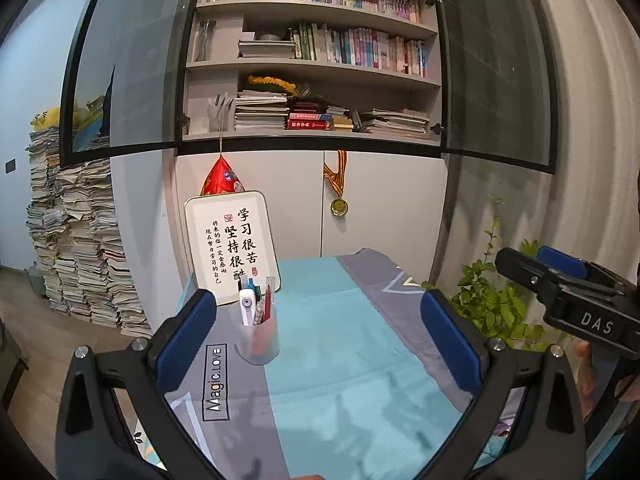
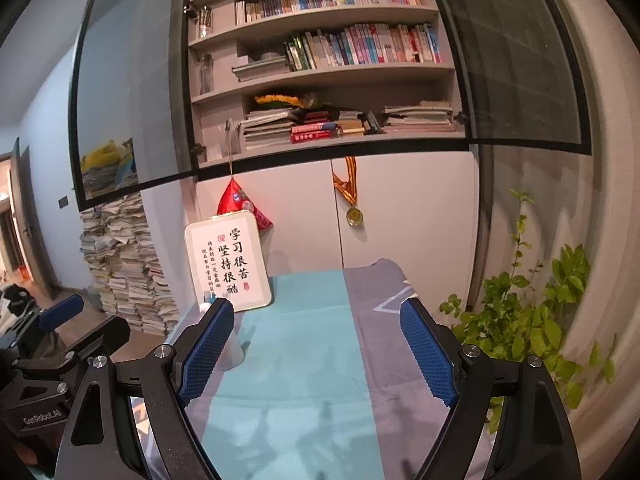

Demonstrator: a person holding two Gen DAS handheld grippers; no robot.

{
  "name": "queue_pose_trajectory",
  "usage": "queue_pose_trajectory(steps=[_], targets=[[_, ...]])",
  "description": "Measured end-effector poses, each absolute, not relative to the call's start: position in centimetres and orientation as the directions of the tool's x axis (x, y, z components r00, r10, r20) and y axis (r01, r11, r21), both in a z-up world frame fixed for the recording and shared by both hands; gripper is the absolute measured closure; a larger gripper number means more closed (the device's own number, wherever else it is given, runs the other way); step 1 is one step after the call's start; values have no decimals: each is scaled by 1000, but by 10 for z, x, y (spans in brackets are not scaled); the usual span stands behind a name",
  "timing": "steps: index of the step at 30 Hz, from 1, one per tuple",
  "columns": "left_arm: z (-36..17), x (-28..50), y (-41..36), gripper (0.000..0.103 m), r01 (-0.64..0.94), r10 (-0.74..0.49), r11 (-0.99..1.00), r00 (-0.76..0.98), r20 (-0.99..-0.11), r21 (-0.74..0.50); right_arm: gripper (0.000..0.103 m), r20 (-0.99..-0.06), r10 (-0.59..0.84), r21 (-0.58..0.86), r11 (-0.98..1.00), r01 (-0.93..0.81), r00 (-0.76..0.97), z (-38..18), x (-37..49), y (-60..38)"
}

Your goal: Organize stationery

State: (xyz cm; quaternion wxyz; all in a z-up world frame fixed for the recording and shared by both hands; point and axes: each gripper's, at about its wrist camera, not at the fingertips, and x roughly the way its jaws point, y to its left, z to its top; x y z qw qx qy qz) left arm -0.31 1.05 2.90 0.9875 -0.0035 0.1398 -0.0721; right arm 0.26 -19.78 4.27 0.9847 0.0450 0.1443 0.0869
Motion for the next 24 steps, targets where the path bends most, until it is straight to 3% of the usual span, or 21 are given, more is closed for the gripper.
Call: queue_pose_trajectory(steps=[13,24], targets=[[40,-23,9,1,114,-115,993,965,-236,-14,13,-248,208,93,977,-191,946,47,-17,-192],[34,-20,7,1,120,-120,993,956,-266,-18,13,-256,215,89,976,-199,942,45,-16,-190]])
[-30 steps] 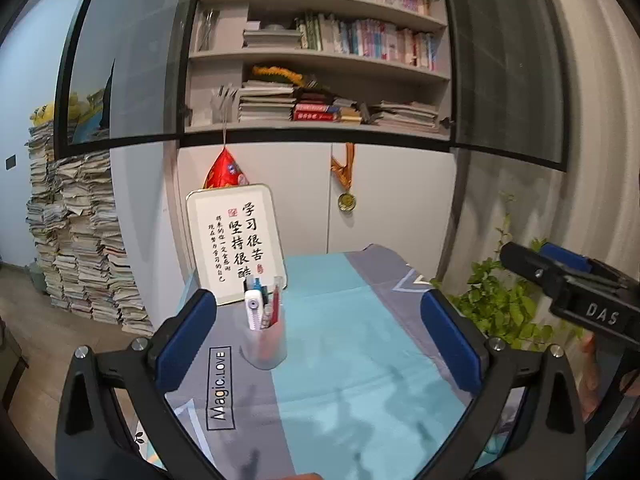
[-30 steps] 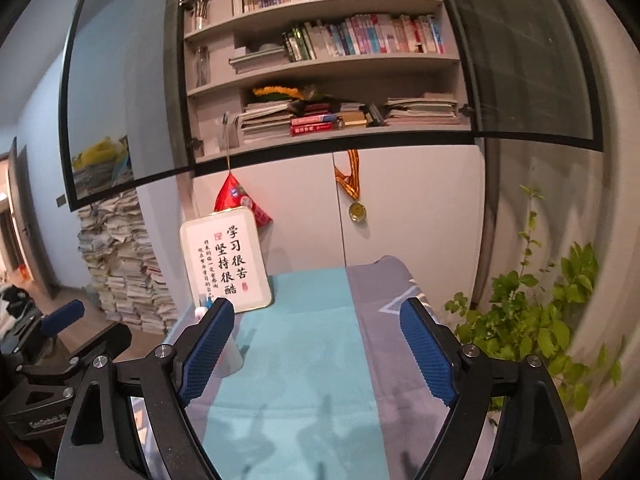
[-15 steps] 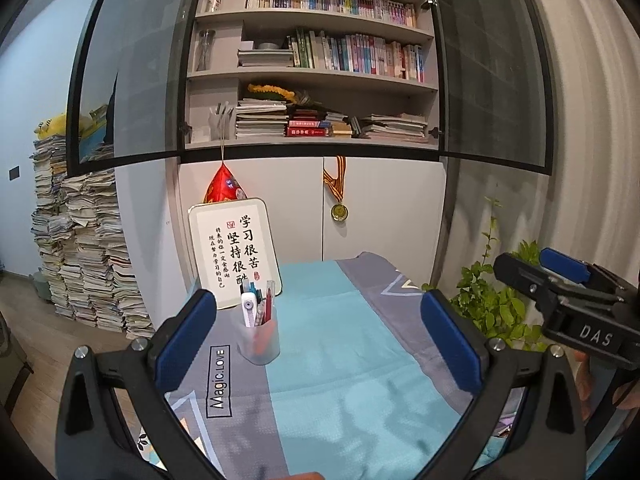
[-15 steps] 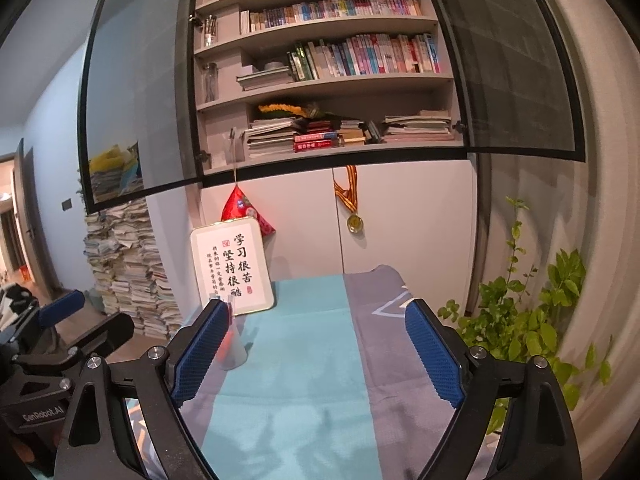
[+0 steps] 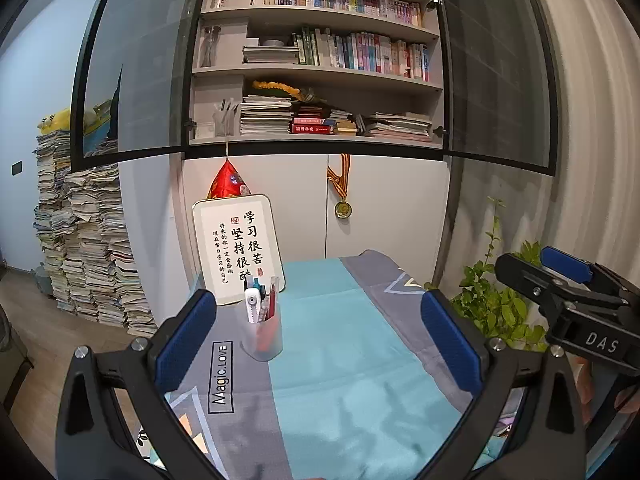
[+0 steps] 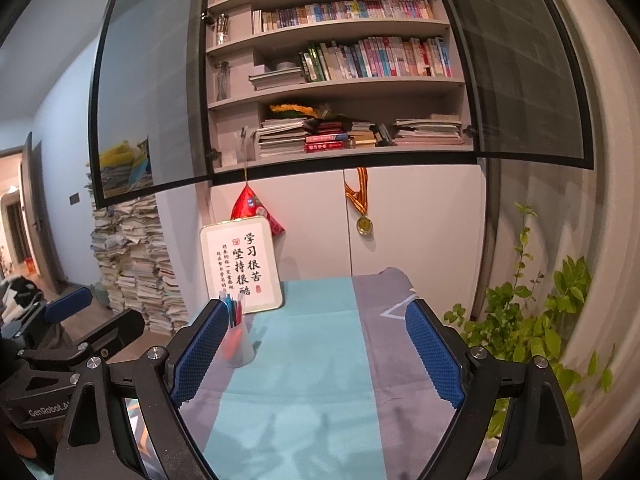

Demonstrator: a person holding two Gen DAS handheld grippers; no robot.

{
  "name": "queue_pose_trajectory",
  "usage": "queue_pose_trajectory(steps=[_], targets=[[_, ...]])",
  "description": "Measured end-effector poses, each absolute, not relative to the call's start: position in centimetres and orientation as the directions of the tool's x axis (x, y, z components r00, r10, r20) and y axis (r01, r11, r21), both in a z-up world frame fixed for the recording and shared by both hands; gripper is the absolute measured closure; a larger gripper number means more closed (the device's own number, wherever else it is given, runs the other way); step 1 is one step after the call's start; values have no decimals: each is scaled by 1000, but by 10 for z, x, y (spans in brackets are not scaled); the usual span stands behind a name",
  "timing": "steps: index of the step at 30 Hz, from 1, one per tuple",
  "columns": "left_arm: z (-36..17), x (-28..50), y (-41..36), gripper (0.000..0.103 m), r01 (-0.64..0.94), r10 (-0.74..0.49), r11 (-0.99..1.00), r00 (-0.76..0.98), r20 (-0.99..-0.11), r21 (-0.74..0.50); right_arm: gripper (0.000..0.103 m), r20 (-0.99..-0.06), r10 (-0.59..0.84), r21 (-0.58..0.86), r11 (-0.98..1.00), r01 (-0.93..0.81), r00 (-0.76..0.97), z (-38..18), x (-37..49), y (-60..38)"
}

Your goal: Organize stationery

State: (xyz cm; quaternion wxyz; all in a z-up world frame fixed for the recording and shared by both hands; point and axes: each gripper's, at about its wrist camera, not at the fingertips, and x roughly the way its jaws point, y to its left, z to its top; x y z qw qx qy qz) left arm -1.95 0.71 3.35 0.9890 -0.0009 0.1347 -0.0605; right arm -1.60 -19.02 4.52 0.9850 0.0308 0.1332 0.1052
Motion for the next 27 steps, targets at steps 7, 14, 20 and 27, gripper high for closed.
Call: queue_pose_trajectory(steps=[7,14,20,27], targets=[[34,-19,7,1,118,-118,993,957,-264,-16,12,-254,216,87,976,-200,943,45,-17,-190],[38,-22,7,1,117,-117,993,961,-252,-14,12,-244,214,83,976,-200,946,47,-16,-188],[43,-25,7,1,114,-112,993,967,-229,-5,12,-227,212,80,977,-199,950,50,-21,-190],[44,-25,6,1,118,-114,993,968,-224,6,12,-227,212,83,977,-198,951,51,-20,-192]])
